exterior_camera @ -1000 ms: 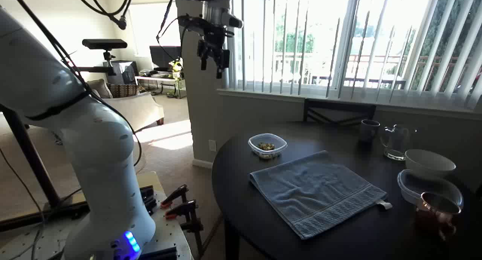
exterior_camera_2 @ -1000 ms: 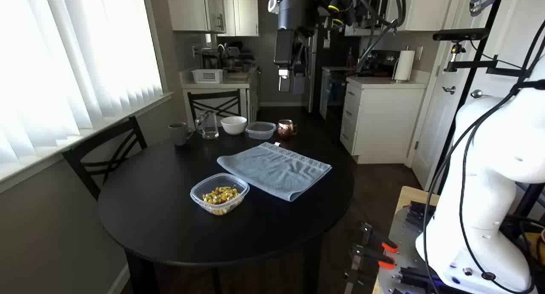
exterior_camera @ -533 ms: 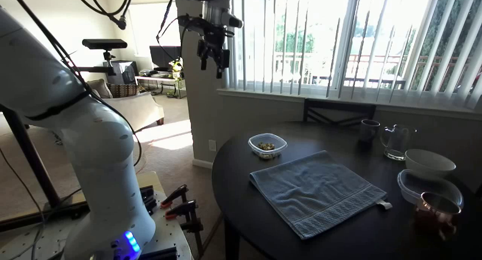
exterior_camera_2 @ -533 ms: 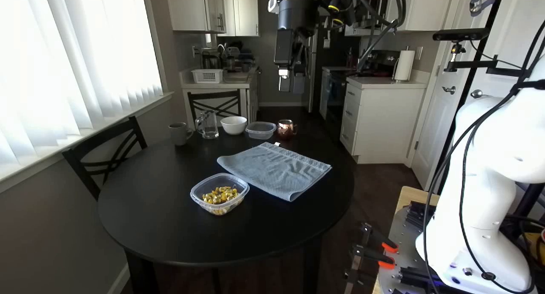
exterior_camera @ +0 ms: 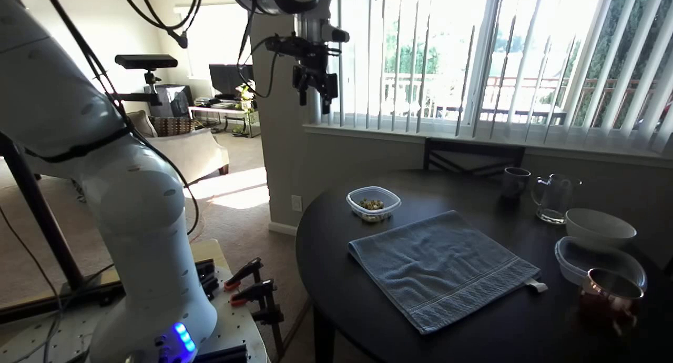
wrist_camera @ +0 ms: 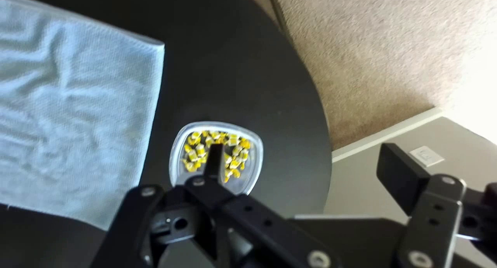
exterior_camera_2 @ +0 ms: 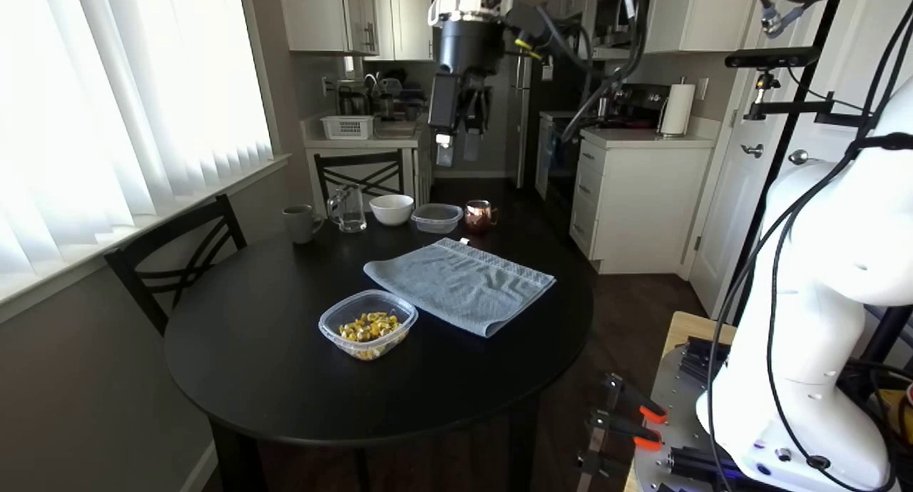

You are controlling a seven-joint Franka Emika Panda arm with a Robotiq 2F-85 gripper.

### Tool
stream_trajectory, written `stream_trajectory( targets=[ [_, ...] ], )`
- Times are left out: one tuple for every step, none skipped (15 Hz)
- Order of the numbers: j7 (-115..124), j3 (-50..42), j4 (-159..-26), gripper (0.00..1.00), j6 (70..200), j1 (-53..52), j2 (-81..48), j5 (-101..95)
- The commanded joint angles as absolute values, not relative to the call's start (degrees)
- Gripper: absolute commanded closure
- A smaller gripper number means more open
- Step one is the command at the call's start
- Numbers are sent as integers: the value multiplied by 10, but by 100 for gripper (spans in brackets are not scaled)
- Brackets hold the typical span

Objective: Pick up the clear lunch box with candy and pour the candy onto the blue towel

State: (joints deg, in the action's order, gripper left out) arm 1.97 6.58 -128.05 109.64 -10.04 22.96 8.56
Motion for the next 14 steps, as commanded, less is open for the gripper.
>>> stream_trajectory(
  targets=[
    [21,86,-1256,0,1230,-76,110,15],
    [33,86,-1257,0,1264,-69,79,-12],
    [42,78,-1255,0,1289,-63,48,-26],
    [56,70,-1252,0,1314,-55,15,-39],
    [61,59,-1250,0,1331,-48,-10,-34],
    [65,50,-1245,0,1345,-43,-33,-25],
    [60,41,-1239,0,1356,-38,-55,-3],
    [51,37,-1228,0,1361,-35,-76,24],
    [47,36,-1215,0,1366,-32,-98,51],
    [53,36,-1202,0,1370,-31,-118,68],
    [59,36,-1190,0,1378,-32,-136,78],
    [74,36,-1175,0,1386,-37,-155,77],
    [89,35,-1161,0,1394,-43,-173,70],
    [117,29,-1144,0,1400,-52,-193,49]
  ],
)
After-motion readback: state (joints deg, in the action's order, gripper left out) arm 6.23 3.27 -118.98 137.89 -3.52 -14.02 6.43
